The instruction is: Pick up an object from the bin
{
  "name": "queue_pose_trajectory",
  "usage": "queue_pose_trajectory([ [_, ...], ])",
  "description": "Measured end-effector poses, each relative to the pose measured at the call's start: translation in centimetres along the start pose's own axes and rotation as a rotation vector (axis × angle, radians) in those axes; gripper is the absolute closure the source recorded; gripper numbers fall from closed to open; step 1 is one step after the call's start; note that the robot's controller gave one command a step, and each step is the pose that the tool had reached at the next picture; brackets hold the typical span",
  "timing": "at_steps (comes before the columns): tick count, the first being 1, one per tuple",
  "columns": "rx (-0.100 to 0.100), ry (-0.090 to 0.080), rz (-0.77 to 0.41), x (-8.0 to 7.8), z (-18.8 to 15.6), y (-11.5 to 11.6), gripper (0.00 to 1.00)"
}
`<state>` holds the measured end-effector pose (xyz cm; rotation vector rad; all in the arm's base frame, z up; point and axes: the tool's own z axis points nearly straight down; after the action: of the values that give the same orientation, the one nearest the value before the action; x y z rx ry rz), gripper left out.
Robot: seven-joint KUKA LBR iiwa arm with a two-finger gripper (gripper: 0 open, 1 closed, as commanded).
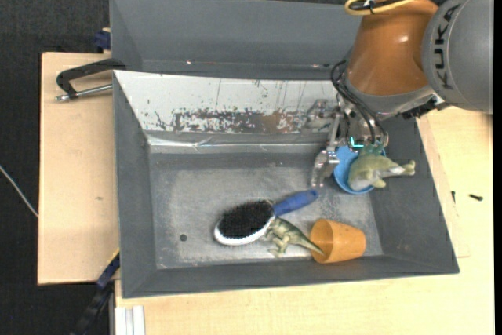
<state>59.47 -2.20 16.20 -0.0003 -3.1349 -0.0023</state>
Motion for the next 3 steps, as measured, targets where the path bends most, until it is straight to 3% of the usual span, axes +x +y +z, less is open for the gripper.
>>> queue_pose_trajectory([
  [1,0.004,-0.023,-0.324,3.2,7.6,9.4,0.0],
  [2,-0.003,-0.006,-0.413,9.5,6.1,16.9,0.0],
  [3,0.003,-0.006,-0.483,9.0,5.7,13.6,0.0],
])
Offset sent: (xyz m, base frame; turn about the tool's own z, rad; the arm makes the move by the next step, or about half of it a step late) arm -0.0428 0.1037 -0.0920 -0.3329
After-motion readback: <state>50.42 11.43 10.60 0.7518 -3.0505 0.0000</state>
